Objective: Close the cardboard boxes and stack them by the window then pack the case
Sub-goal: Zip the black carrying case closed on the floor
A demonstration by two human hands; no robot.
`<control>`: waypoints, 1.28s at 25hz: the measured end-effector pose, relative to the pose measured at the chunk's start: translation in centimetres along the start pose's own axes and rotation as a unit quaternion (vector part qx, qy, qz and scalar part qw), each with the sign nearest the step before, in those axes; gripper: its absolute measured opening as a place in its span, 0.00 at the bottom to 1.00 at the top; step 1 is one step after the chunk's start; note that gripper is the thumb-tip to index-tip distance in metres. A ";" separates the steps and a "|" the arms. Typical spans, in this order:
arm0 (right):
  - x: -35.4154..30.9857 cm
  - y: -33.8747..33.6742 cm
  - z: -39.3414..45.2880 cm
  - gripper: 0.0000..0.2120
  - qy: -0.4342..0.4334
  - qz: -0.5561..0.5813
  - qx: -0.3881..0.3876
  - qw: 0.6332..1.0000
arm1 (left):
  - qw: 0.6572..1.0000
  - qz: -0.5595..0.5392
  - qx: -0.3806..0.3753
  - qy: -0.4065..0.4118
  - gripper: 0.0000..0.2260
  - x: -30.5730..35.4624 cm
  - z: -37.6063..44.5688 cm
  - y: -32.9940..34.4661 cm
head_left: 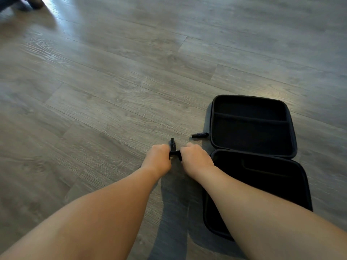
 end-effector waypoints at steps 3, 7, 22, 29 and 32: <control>0.0 0.3 0.1 0.07 0.009 -0.003 0.012 1.000 | 1.000 -0.007 -0.001 0.008 0.03 0.3 -0.3 0.4; 0.2 0.3 0.2 0.06 0.031 0.003 0.011 0.999 | 1.000 -0.028 0.013 -0.004 0.04 0.6 -0.2 0.0; 10.5 -9.0 -6.5 0.05 0.187 0.082 0.062 0.977 | 0.986 -0.074 0.028 0.144 0.05 13.6 -0.7 0.6; 17.2 -7.5 -16.0 0.08 0.296 0.049 -0.009 0.954 | 0.957 -0.049 -0.102 0.268 0.12 21.1 -4.6 5.4; 18.8 -6.4 -17.9 0.12 0.345 0.068 0.002 0.936 | 0.948 -0.038 -0.129 0.289 0.11 23.0 -5.4 6.9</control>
Point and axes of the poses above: each hand's wrist, its own z-axis towards the middle knuckle, its own y-axis out of the palm, x = y × z, the point moved 4 cm from there along z, towards the middle knuckle, and after that the axes turned 12 degrees about x, right-handed, at the moved point
